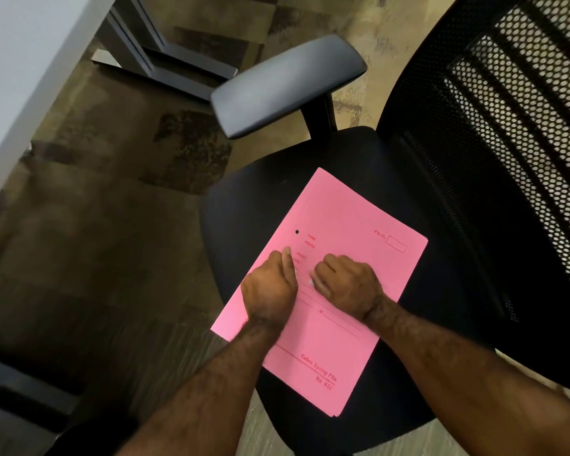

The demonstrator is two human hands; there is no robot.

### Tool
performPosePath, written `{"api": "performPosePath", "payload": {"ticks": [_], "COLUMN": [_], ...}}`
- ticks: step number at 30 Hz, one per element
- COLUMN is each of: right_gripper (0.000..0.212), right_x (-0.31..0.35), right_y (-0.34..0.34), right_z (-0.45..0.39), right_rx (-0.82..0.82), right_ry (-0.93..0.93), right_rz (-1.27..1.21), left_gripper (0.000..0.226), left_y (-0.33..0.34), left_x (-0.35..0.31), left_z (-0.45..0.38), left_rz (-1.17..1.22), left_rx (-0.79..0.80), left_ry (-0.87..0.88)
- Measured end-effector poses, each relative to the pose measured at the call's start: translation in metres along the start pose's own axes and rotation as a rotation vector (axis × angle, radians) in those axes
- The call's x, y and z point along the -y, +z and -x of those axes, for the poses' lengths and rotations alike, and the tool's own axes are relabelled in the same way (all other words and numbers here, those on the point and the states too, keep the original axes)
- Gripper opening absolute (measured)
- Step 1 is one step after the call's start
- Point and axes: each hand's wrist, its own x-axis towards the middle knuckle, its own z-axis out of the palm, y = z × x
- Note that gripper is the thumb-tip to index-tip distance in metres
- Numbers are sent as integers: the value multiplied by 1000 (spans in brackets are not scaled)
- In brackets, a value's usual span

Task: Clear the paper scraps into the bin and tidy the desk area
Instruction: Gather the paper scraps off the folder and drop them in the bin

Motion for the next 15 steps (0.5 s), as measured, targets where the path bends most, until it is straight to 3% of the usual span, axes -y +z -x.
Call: {"api": "performPosePath", "payload": {"ticks": [3, 7, 9, 12, 15], "right_gripper": [19, 26, 31, 29, 28], "right_x": [3, 14, 26, 64, 125], "right_y": [-11, -30, -37, -48, -51], "right_z": [-8, -19, -23, -31, -35], "right_rx": [39, -94, -138, -129, -121], "right_ry": [196, 843, 1046, 1123, 914], "right_rz": [-68, -190, -248, -389, -400], "left_gripper": [44, 44, 45, 49, 48], "left_y": [-16, -48, -65, -90, -118], "left_x": [12, 32, 43, 65, 88], "left_z": [5, 17, 27, 48, 75], "left_rz": [74, 0, 20, 92, 67], "left_rx": [-66, -187, -226, -308, -376], "left_ry": [-82, -80, -100, -166, -211]}}
